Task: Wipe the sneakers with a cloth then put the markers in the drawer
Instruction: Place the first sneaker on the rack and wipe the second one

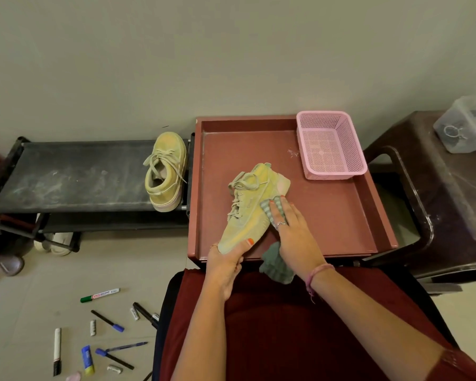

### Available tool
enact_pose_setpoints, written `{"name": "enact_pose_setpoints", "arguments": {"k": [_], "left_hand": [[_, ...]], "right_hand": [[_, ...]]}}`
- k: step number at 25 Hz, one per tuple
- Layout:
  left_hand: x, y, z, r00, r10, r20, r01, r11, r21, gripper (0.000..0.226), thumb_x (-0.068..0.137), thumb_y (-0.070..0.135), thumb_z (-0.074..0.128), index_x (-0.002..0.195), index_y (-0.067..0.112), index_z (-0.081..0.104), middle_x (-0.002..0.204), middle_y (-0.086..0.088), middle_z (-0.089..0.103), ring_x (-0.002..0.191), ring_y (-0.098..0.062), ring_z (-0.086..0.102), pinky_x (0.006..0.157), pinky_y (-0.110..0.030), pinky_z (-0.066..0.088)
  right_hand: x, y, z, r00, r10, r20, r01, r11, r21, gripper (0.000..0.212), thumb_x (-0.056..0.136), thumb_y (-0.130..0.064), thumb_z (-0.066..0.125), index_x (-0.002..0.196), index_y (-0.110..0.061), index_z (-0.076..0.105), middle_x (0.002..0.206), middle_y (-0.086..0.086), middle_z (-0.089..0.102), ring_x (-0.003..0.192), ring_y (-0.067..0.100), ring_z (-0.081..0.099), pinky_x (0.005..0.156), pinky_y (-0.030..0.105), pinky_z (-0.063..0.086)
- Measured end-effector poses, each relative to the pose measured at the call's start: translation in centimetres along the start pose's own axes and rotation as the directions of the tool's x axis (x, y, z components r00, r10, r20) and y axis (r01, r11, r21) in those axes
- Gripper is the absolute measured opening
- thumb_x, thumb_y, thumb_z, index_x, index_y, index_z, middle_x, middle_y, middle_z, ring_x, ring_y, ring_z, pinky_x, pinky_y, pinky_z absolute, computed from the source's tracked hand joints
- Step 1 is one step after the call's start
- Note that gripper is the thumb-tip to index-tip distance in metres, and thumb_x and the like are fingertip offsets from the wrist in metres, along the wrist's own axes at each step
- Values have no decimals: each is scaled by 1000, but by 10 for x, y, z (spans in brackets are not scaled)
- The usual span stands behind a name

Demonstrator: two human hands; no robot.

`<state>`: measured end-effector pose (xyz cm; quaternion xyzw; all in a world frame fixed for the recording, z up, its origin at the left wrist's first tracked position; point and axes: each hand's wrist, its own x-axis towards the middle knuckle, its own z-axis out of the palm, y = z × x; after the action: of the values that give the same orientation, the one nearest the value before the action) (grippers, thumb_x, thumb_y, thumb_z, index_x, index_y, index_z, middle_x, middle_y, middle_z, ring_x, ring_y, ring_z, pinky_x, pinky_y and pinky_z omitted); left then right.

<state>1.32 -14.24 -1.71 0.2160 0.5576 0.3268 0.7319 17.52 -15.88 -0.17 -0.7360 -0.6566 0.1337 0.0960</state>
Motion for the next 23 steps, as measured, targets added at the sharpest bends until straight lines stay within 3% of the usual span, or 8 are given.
{"name": "enact_pose_setpoints", "arguments": {"k": [2, 5, 9, 13, 16, 18, 23], "left_hand": [[-1, -1, 0, 1000, -2, 3, 2, 1000, 8, 35, 78, 11, 78, 107, 10, 60, 73, 5, 56, 49, -1, 41, 43, -16, 34], [-2, -1, 2, 1000, -18, -8, 17, 1000, -15, 40, 77, 11, 79, 110, 11, 57, 75, 4, 55, 49, -1, 43, 43, -16, 36], [-5, -1, 6, 1000, -2, -7, 2, 1000, -31, 27, 79, 9, 77, 98, 14, 59, 67, 6, 51, 49, -2, 39, 42, -15, 32], [-4, -2, 8, 1000, 3, -27, -6, 990, -139, 23, 80, 10, 76, 98, 13, 62, 72, 2, 50, 51, -3, 34, 40, -14, 29], [-4, -3, 8, 1000, 19, -24, -21, 991, -131, 18, 81, 10, 75, 95, 12, 64, 69, 3, 51, 51, -3, 34, 41, -15, 28], [-5, -3, 9, 999, 44, -19, -46, 993, -108, 15, 81, 9, 75, 93, 13, 65, 66, 3, 51, 50, -3, 35, 41, -15, 29], [-8, -4, 13, 987, 48, -151, -76, 979, -187, 42, 78, 15, 79, 115, 7, 59, 62, 8, 54, 46, -1, 40, 43, -17, 34]], "right_hand": [[7, 5, -1, 999, 22, -47, -25, 998, -62, 71, 87, 8, 45, 150, -10, 19, 156, 15, 20, 142, 37, 21, 110, 49, 33], [40, 8, -9, 993, 100, -68, -108, 987, -123, 60, 97, -1, 33, 151, -13, 9, 158, 10, 12, 145, 30, 11, 114, 45, 26], [77, 9, -19, 978, 197, -75, -204, 973, -106, 53, 98, -1, 29, 150, -11, 19, 157, 8, 17, 143, 31, 16, 112, 43, 32], [56, -5, -16, 990, 131, -43, -134, 988, -79, 64, 93, 5, 33, 151, -13, 14, 158, 6, 15, 141, 33, 15, 112, 40, 28], [23, -16, -12, 998, 70, -10, -69, 997, 43, 75, 88, 12, 38, 152, -18, 12, 160, -1, 4, 143, 28, 8, 116, 38, 23], [6, -16, -10, 1000, 8, 10, -9, 993, 115, 78, 86, 16, 37, 151, -20, 14, 160, -4, 1, 143, 23, 7, 115, 30, 17], [-16, -2, -19, 991, -119, 61, 80, 894, 442, 74, 84, 17, 34, 145, -26, 33, 153, -15, 19, 142, 7, 17, 115, 19, 9]]}}
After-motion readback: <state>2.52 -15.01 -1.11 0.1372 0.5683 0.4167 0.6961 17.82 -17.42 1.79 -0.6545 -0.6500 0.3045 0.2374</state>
